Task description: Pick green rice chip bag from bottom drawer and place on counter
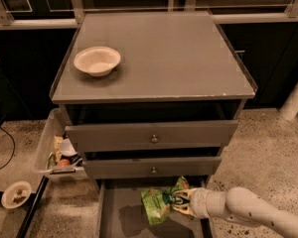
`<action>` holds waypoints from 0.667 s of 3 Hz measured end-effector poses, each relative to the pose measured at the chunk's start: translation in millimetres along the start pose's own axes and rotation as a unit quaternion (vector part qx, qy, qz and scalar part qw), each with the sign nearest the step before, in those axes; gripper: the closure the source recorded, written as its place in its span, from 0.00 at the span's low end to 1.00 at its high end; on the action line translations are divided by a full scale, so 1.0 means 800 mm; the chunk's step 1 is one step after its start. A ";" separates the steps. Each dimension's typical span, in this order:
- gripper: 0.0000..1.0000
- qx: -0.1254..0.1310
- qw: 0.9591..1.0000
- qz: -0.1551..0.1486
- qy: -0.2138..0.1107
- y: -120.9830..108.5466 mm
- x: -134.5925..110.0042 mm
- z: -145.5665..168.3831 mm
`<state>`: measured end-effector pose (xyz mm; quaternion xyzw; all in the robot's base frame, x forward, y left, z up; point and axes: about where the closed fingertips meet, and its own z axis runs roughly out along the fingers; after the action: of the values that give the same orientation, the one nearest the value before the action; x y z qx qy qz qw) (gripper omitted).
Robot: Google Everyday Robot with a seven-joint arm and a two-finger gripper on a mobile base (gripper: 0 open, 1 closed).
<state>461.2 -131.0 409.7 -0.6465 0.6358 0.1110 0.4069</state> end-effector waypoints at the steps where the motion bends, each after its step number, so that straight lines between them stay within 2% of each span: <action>1: 1.00 0.002 1.000 -0.011 0.006 -0.007 -0.006 -0.011; 2: 1.00 -0.017 1.000 -0.003 0.002 0.016 0.001 0.008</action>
Offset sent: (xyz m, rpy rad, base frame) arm -0.0213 0.0114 -0.0345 -0.0053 0.0648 0.0426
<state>452.1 -126.1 400.2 -0.6553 0.6325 0.1193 0.3953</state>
